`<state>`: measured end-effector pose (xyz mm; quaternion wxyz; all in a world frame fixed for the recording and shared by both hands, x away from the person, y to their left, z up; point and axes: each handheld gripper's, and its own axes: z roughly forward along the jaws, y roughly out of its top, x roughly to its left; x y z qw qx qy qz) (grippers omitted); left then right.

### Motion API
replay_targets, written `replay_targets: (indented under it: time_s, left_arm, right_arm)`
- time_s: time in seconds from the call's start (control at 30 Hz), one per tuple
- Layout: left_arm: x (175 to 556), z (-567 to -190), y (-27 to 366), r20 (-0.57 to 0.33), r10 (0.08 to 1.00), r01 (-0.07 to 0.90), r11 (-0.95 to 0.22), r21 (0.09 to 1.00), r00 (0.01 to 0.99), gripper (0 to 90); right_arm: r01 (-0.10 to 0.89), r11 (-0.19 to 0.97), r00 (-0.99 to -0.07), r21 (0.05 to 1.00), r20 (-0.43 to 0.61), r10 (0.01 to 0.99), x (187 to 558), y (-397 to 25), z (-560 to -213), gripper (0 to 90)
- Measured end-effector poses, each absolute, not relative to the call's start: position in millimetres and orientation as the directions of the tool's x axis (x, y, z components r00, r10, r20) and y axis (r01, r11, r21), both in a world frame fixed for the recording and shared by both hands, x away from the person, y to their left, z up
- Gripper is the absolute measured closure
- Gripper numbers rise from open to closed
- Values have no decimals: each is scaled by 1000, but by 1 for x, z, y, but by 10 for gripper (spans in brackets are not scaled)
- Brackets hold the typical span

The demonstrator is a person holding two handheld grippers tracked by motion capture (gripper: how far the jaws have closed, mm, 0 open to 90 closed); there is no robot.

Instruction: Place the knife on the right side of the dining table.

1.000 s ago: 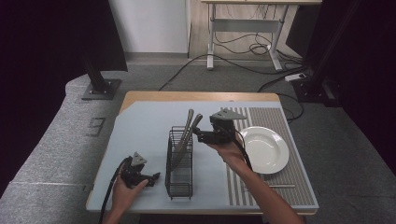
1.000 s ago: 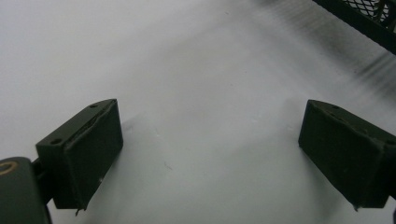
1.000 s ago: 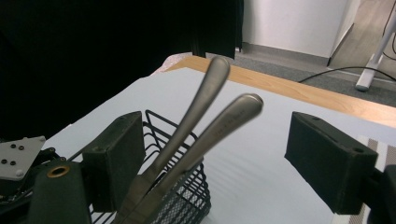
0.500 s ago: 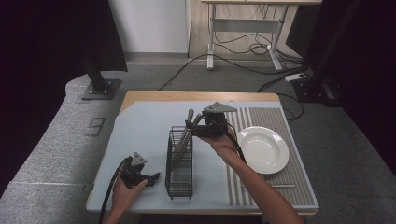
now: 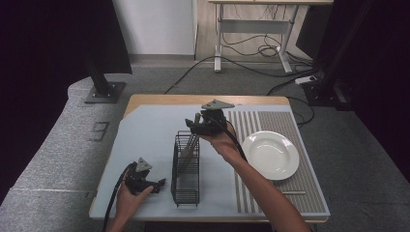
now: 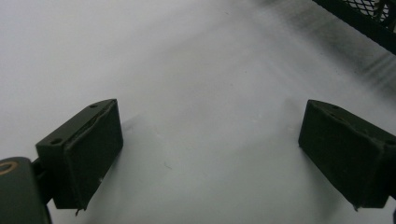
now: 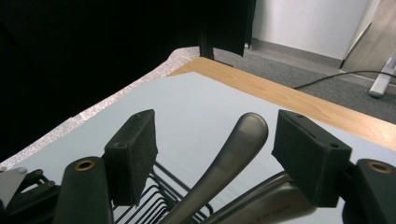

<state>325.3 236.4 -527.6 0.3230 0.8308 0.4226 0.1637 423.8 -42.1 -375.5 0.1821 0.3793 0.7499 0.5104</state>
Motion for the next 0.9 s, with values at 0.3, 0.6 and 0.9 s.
replay_targets:
  time_s: [0.3,0.6,0.9]
  left_arm:
    - [325,-528,236,-2,808,597,-434,675,589,56]
    - [325,-528,236,-2,808,597,-434,675,589,56]
    - [325,-528,236,-1,808,596,-434,675,589,56]
  right_arm:
    - [427,205,-660,881,149,736,436,-35,-380,381]
    - [425,178,-687,887,188,702,433,-40,-381,480]
    - [421,206,-720,883,187,668,426,-34,-393,584]
